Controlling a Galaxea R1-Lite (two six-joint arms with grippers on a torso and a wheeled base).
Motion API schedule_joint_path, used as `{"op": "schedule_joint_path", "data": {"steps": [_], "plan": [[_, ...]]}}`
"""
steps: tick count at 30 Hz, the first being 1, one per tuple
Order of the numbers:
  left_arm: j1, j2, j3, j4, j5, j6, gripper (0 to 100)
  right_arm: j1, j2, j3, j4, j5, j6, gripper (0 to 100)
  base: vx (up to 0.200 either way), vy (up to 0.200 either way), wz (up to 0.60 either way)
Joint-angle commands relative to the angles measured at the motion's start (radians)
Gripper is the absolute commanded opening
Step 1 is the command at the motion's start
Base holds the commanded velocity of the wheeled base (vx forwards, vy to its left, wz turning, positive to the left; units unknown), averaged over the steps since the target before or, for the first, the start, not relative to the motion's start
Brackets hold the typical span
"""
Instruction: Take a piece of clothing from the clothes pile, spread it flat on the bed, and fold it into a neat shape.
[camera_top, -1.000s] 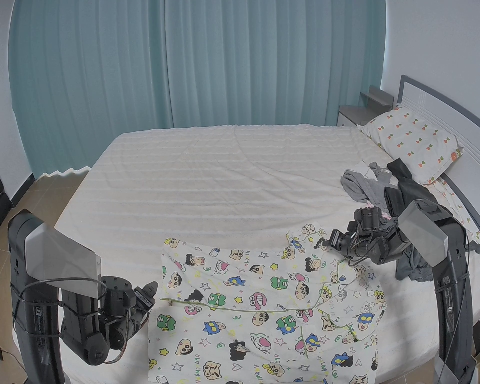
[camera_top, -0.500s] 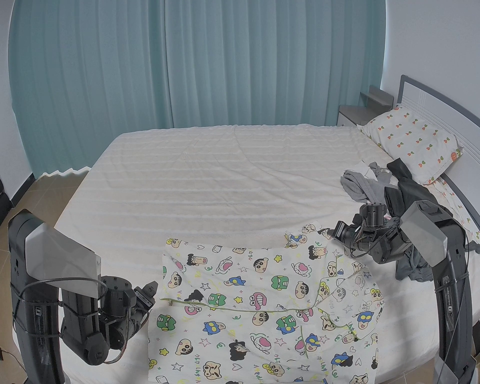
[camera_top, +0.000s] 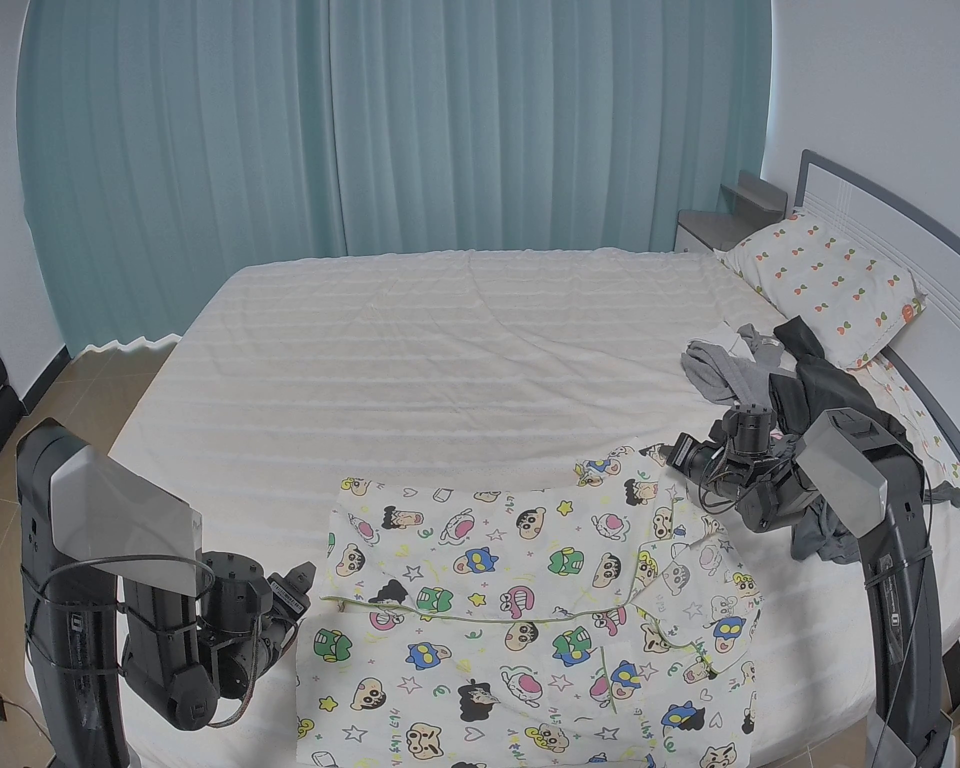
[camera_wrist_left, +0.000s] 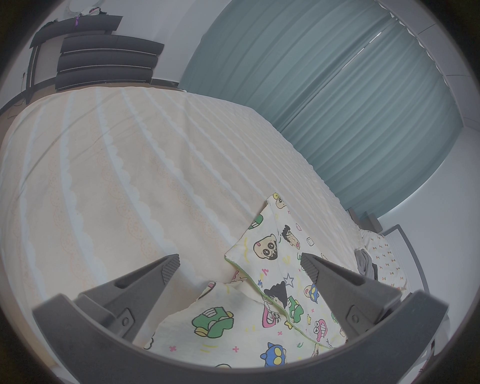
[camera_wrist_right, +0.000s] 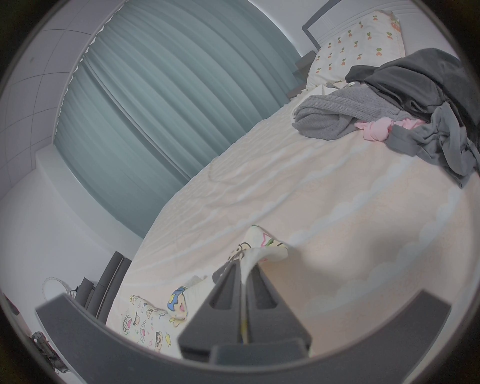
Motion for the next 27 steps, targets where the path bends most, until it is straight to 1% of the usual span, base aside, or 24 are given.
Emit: {"op": "schedule_joint_path", "data": {"steps": [1, 4, 8, 10, 12, 13, 16, 19, 20, 21, 23, 27], "plan": [[0.000, 0.001, 0.000, -0.018, 0.000, 0.000, 100, -0.002, 0.006, 0.000, 0.003, 0.001, -0.002, 100, 0.000, 0.000, 0.00], [0.000, 0.000, 0.000, -0.018, 0.000, 0.000, 100, -0.008, -0.005, 0.008, 0.008, -0.001, -0.001, 100, 0.000, 0.000, 0.00], [0.000, -0.002, 0.005, -0.018, -0.004, 0.000, 100, -0.029, -0.045, 0.042, 0.011, -0.025, -0.004, 100, 0.000, 0.000, 0.00], [-0.008, 0.000, 0.014, -0.018, -0.023, 0.000, 100, -0.039, -0.091, 0.082, 0.020, -0.027, -0.004, 100, 0.000, 0.000, 0.00], [-0.022, -0.007, 0.037, -0.018, -0.064, 0.000, 100, -0.045, -0.198, 0.197, 0.026, -0.027, -0.004, 100, 0.000, 0.000, 0.00], [-0.022, -0.007, 0.037, -0.018, -0.064, 0.000, 100, -0.045, -0.198, 0.197, 0.026, -0.027, -0.004, 100, 0.000, 0.000, 0.00], [-0.025, -0.034, 0.057, -0.018, -0.099, 0.000, 100, -0.042, -0.355, 0.434, 0.009, -0.022, -0.007, 100, 0.000, 0.000, 0.00], [-0.025, -0.047, 0.064, -0.018, -0.104, 0.000, 100, -0.042, -0.470, 0.618, -0.026, -0.009, -0.007, 100, 0.000, 0.000, 0.00], [-0.025, -0.051, 0.069, -0.018, -0.106, 0.000, 100, -0.043, -0.513, 0.689, -0.048, 0.002, -0.008, 100, -0.200, 0.000, 0.00], [-0.025, -0.051, 0.071, -0.018, -0.106, 0.000, 100, -0.043, -0.524, 0.709, -0.054, 0.005, -0.008, 100, -0.200, 0.000, 0.00], [-0.025, -0.056, 0.081, -0.018, -0.107, 0.000, 100, -0.045, -0.600, 0.849, -0.100, 0.041, -0.010, 100, -0.200, 0.000, 0.00], [-0.025, -0.056, 0.090, -0.018, -0.110, 0.000, 100, -0.045, -0.651, 0.999, -0.156, 0.068, -0.013, 100, -0.200, 0.000, 0.00]]}}
